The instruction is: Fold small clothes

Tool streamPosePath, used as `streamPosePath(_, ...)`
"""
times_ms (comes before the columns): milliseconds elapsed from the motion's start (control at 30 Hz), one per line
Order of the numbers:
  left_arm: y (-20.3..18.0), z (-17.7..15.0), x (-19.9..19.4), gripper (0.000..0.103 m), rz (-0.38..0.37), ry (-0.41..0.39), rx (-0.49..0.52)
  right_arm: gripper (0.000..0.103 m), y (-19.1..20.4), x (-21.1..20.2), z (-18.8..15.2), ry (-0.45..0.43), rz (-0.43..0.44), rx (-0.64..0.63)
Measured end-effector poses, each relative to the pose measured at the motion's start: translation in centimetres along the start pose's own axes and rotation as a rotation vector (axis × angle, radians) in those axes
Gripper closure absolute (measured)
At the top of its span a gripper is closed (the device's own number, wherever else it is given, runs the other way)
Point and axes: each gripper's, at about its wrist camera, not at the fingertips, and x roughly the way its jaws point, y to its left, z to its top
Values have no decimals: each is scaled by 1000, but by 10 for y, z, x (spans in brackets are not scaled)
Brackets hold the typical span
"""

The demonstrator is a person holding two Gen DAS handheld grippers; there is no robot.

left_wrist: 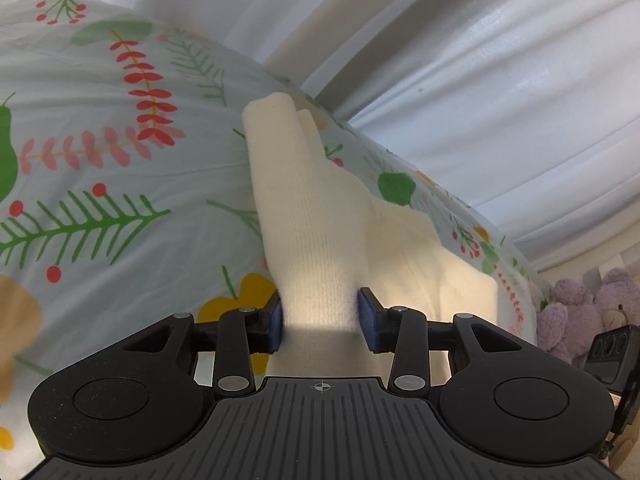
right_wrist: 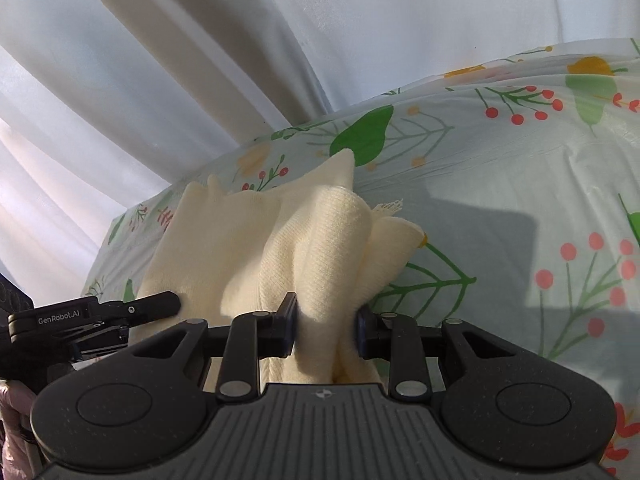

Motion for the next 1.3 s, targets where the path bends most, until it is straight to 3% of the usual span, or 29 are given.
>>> streamPosePath(167, -3, -9, 2, 53, 96, -13, 41, 67, 10, 5, -1, -18, -97, -61)
streamPosePath(200, -2, -10, -2, 53, 105, -21, 35, 60, 12, 2, -2, -24, -131, -70)
streamPosePath(267, -1, -18, -18, 54, 105, -57, 26, 59, 14, -11, -4, -53, -155, -84)
streamPosePath(400, 3, -45, -55, 52, 72, -119, 19, 49, 10, -54, -25, -117, -51, -61)
streamPosePath(567, 9, -91, -71, 49, 85, -82, -19, 48, 10, -62, -74, -19, 54, -30)
streamPosePath(600, 10, -96, -71, 49, 88, -71, -21, 49, 13, -58, -80, -10, 44, -39)
streamPosePath(667, 12, -105, -67, 49, 96, -45, -36, 65, 18, -51, -85, -7, 14, -50)
streamPosePath(700, 12, -108, -66, 49, 101, -36, -43, 80, 20, -47, -87, -4, -2, -51)
streamPosePath(767, 11, -112, -68, 49, 97, -33, -42, 89, 21, -45, -87, -9, -6, -36)
streamPosePath(800, 10, -115, -69, 49, 94, -35, -36, 92, 19, -47, -87, -15, 28, -7)
streamPosePath(867, 7, -120, -73, 47, 95, -44, -17, 92, 2, -54, -87, -45, 200, 144)
streamPosePath(933, 6, -123, -74, 47, 108, -47, -9, 92, -12, -56, -89, -65, 262, 237)
streamPosePath(1067, 6, -124, -73, 47, 134, -40, -26, 92, -16, -36, -96, 5, 42, 154)
streamPosePath(1200, -1, -121, -75, 47, 163, -59, -2, 92, -2, -36, -98, -7, -28, 70)
streamPosePath(1267, -5, -119, -77, 44, 182, -74, 24, 84, 11, -44, -97, -27, -94, 20)
streamPosePath(1300, -8, -117, -78, 43, 193, -82, 35, 72, 20, -52, -97, -65, -145, -23)
